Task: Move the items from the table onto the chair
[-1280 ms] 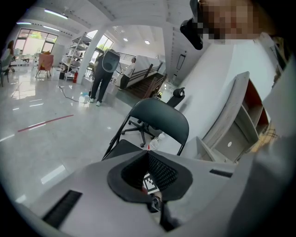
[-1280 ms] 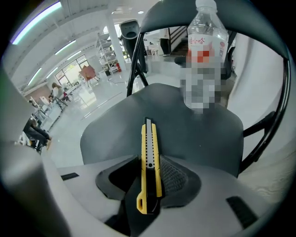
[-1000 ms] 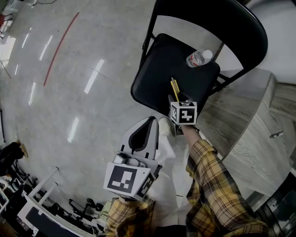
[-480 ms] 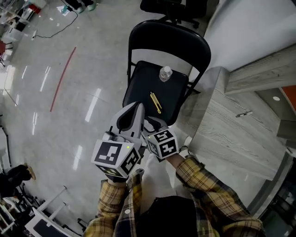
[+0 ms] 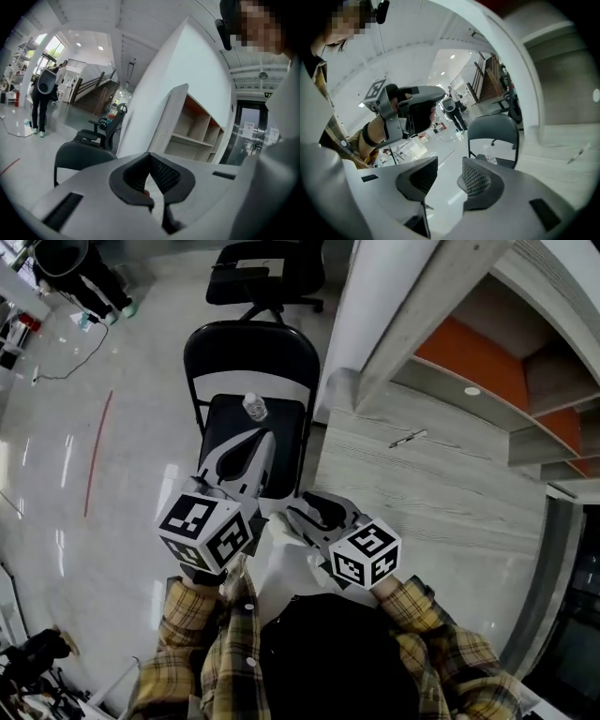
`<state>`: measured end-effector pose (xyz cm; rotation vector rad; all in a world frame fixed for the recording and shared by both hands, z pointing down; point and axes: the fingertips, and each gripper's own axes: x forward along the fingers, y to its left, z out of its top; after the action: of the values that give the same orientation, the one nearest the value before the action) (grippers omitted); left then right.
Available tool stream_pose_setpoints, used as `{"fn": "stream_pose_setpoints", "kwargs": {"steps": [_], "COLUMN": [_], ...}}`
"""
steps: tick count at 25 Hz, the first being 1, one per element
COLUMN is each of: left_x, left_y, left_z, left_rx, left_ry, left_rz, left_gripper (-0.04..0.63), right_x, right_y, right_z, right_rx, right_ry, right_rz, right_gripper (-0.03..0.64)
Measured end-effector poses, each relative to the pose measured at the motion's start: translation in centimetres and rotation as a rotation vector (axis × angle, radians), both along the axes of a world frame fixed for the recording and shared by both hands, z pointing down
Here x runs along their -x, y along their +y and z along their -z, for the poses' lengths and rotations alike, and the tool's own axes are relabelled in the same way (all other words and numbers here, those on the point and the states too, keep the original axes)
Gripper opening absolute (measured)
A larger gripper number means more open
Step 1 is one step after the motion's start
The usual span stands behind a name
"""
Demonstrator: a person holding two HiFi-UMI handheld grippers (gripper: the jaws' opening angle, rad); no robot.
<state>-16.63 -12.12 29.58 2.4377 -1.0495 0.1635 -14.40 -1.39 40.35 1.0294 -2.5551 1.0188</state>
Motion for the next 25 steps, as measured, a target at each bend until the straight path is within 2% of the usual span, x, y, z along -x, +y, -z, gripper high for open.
{"fn": "stream_pose_setpoints", "kwargs": {"steps": [2,7,10,12,19,21,25], "left_x": [-3.2,-10.1,-13.9,-16.0,-21.2,-21.9,-21.2], "left_y": [0.4,1.7,2.2,2.3,0.7,-0.1,-0.3], "left_z": [1.6,4.3,5.0,5.1,3.3,2.5,1.6], "left_rx": [-0.014,-0.038,-0.054,-0.058,-0.004,-0.002,0.020], "left_ry": [0.011,0.010,0.001,-0.006,-0.011,-0.020,-0.040], "left_rz": [-0.053,-0.124,-0.148,-0.158,-0.128,-0.118,-0.072], "left_gripper": [0.003,0.003,0.003,0.003,0.003,0.003,0.003], "right_x": [-5.0,-16.0,-21.8,-25.0,-32.6,-33.4,-32.1], "right_y": [0.3,0.7,0.1,-0.7,-5.6,-7.2,-8.6], "right_z": [1.1,0.9,0.0,-1.0,-9.0,-11.1,-14.1], "right_rx": [-0.025,-0.034,-0.068,-0.101,-0.176,-0.196,-0.226], "right_ry": [0.022,0.034,0.062,0.111,0.472,0.544,0.651], "right_rz": [-0.059,-0.121,-0.104,-0.060,0.229,0.290,0.469], "right_gripper": [0.167,0.166,0.163,0.163,0.163,0.163,0.163]}}
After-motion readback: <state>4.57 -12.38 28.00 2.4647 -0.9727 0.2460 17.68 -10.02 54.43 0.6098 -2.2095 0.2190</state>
